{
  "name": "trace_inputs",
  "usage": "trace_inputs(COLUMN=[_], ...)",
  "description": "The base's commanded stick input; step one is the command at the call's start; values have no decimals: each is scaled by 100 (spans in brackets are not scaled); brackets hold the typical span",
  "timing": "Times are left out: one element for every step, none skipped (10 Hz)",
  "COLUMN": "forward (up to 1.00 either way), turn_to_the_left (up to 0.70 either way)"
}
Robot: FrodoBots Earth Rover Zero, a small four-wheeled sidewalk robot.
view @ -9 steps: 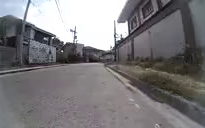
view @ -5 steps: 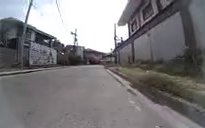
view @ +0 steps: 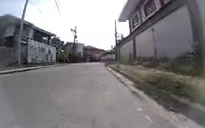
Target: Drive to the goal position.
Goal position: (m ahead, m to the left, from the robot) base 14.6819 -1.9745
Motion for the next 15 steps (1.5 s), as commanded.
trace_inputs(forward=[70, 70, 70, 70, 70, 70, 70, 70, 70, 70, 70, 70, 70, 70, 70], turn_to_the_left=[0, 0, 0, 0, 0, 0, 0, 0, 0, 0, 0, 0, 0, 0, 0])
